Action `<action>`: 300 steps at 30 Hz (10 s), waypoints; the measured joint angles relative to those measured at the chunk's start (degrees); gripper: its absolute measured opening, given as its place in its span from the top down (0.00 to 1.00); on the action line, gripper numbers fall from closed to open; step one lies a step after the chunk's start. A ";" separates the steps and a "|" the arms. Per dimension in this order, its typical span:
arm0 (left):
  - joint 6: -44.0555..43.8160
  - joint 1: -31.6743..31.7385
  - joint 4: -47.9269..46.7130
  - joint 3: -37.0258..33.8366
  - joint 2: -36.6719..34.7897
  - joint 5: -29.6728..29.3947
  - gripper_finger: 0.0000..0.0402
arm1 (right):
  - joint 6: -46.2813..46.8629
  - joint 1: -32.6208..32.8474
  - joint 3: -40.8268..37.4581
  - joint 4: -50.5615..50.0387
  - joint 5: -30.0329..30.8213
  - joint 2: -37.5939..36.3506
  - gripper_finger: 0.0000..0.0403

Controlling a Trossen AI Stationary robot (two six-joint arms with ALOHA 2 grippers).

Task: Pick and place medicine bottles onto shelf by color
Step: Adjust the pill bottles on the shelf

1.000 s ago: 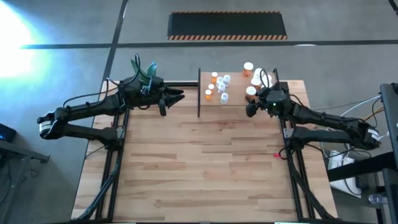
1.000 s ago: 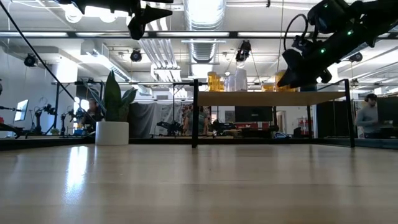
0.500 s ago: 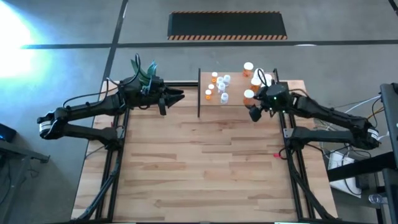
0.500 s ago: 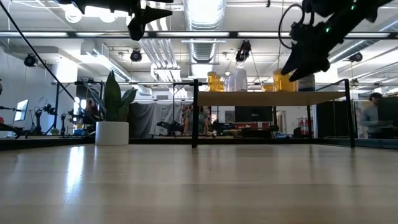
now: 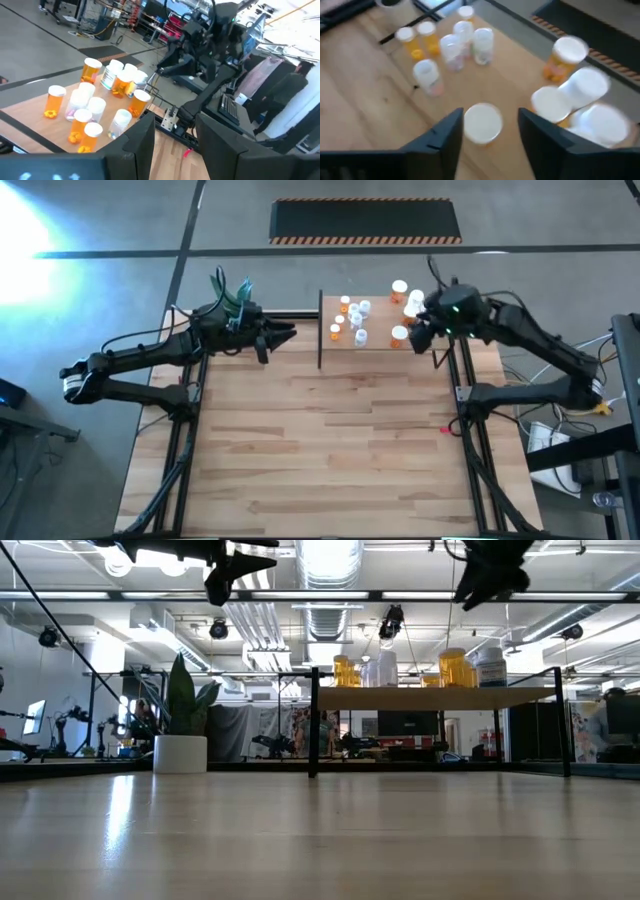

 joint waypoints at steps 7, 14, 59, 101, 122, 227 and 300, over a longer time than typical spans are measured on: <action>0.00 -0.02 0.86 0.00 0.00 -1.53 0.68 | -7.12 -4.71 16.60 -13.77 2.27 17.51 0.92; 0.00 -0.02 0.98 0.00 0.00 -1.53 0.68 | -10.90 -12.11 31.40 -30.02 2.39 30.98 0.98; 0.39 -0.02 1.22 0.00 0.00 -1.55 0.68 | -14.27 -14.98 35.20 -34.44 0.69 38.60 0.98; 0.07 -0.02 2.44 0.00 -0.02 -1.48 0.68 | -14.23 -20.09 41.67 -22.26 -7.93 42.22 0.98; 0.02 -0.02 2.49 0.09 -0.02 -1.48 0.68 | -17.26 -23.77 54.88 -32.71 -2.72 56.28 0.98; 0.02 -0.02 2.49 0.20 -0.02 -1.45 0.68 | -12.26 -11.33 56.84 -14.84 -20.32 60.35 0.98; 0.04 -0.08 2.40 0.91 -0.02 -1.18 0.68 | -15.72 -2.59 55.85 -18.64 -21.85 58.43 0.98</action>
